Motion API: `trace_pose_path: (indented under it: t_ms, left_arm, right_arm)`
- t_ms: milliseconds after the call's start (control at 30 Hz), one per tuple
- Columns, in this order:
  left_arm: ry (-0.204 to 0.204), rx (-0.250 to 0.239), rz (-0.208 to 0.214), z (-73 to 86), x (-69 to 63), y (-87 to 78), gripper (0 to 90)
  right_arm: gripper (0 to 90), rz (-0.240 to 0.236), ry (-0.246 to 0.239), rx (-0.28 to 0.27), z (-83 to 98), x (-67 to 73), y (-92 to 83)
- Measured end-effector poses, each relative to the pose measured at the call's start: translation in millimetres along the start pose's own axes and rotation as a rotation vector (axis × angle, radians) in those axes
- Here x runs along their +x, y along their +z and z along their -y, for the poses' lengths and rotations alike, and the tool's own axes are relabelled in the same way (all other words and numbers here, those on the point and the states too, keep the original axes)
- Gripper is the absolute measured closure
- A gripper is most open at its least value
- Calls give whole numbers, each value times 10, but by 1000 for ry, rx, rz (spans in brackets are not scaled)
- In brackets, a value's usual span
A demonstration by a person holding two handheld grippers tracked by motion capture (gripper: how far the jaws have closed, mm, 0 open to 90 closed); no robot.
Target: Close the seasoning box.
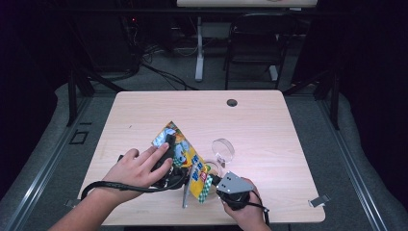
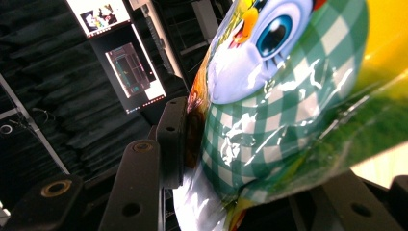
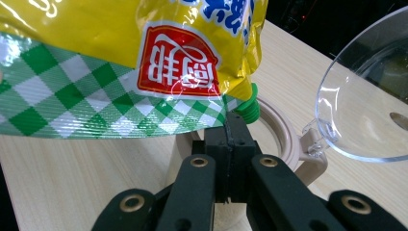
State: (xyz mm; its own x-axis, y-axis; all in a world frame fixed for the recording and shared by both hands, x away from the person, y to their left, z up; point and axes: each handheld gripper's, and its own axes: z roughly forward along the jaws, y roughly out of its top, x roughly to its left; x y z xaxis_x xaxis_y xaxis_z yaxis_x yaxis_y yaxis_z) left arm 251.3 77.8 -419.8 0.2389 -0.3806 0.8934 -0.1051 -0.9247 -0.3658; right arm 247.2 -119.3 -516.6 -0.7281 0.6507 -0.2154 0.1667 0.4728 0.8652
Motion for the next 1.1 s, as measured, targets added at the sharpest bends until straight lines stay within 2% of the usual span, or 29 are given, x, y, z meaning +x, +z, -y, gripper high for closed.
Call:
trace_pose_path:
  t_ms: [100,267,467,633,767,800,867,967,1000,1100]
  left_arm:
    - [3,0,-4,4,-5,1,605]
    - [-4,3,19,15,-11,2,608]
    - [-14,-1,25,31,-14,4,612]
    - [-1,7,29,25,-13,4,613]
    - [-14,2,35,33,-19,13,614]
    - [-17,-1,48,34,-14,11,614]
    - [-19,-7,54,28,-10,5,617]
    - [-15,-7,52,22,-16,7,618]
    - [-3,-10,42,21,-8,7,619]
    - [-9,-12,46,23,-20,10,620]
  right_arm:
    - [900,0,14,1,5,-17,0]
    - [900,1,18,-1,6,-17,1]
    - [900,8,7,-3,1,-2,1]
    - [898,15,-8,-1,4,11,7]
    - [882,15,-10,-11,2,17,1]
    - [874,12,-8,-16,1,18,0]
    - [836,20,-13,-24,-3,25,-6]
    - [835,30,-25,-23,-6,36,-5]
    - [835,31,-23,-25,-5,38,-3]
    - [812,29,-24,-27,-6,38,2]
